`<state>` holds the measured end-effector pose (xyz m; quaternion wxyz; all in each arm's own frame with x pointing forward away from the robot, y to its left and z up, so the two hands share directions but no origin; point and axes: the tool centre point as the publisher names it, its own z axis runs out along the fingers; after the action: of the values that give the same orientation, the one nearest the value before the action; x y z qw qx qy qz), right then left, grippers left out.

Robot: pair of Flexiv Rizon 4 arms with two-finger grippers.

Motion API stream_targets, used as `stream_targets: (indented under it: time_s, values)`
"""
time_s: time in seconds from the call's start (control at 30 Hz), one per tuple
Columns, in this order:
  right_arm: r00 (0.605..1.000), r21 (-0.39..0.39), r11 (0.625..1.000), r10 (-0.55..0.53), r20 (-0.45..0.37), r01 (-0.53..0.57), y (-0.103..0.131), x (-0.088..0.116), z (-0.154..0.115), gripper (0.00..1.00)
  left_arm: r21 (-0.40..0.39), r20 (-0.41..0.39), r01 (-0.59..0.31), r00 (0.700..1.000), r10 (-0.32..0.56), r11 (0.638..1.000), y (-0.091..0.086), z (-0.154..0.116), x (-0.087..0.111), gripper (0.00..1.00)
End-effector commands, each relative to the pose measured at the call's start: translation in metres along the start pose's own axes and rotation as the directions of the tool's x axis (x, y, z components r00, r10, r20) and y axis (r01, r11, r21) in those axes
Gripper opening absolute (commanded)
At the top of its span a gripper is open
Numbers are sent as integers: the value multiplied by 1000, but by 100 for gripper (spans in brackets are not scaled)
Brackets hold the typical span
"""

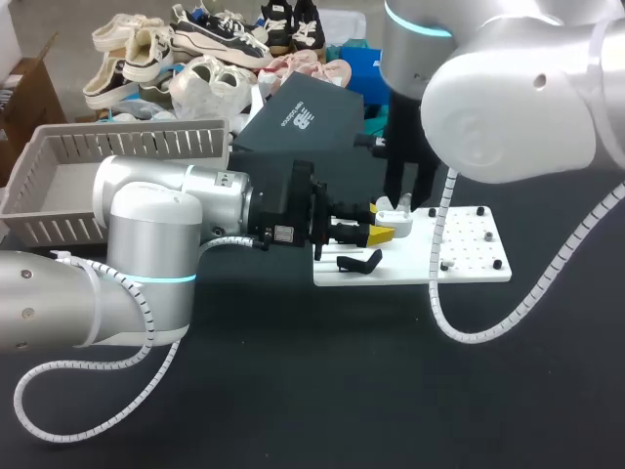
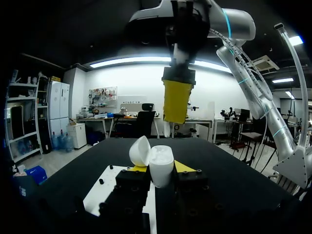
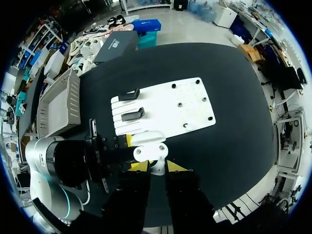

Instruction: Pick up each earbud case from the left stands, insert the matching earbuds, close the lid, and place the case in the box.

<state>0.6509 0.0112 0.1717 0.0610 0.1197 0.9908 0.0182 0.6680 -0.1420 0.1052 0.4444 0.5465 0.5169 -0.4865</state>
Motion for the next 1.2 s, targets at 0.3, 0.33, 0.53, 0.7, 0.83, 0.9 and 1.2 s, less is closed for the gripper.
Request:
stream_targets:
  time_s: [0.3,0.33,0.53,0.7,0.83,0.9,1.2]
  values:
    - [998,-7,999,41,-47,-41,0,-4,6,0,0,0,-1,1000,1,1000,0,1,0,0]
    - [998,-9,999,43,-52,-43,1,-4,7,0,0,0,-1,1000,1,1000,0,1,0,0]
    - [997,-15,999,44,-60,-45,3,-5,10,0,0,0,-1,1000,1,1000,0,1,0,0]
    - [997,-14,999,44,-63,-45,4,-6,12,0,0,0,-1,1000,1,1000,0,1,0,0]
    - [997,-10,999,51,-62,-51,2,-9,15,0,0,0,-1,1000,1,1000,0,1,0,0]
    - [997,-6,998,55,-58,-56,1,-9,16,0,0,0,-1,1000,1,1000,0,1,0,0]
    - [996,-9,998,62,-56,-62,1,-12,19,0,0,0,-1,1000,1,1000,0,1,0,0]
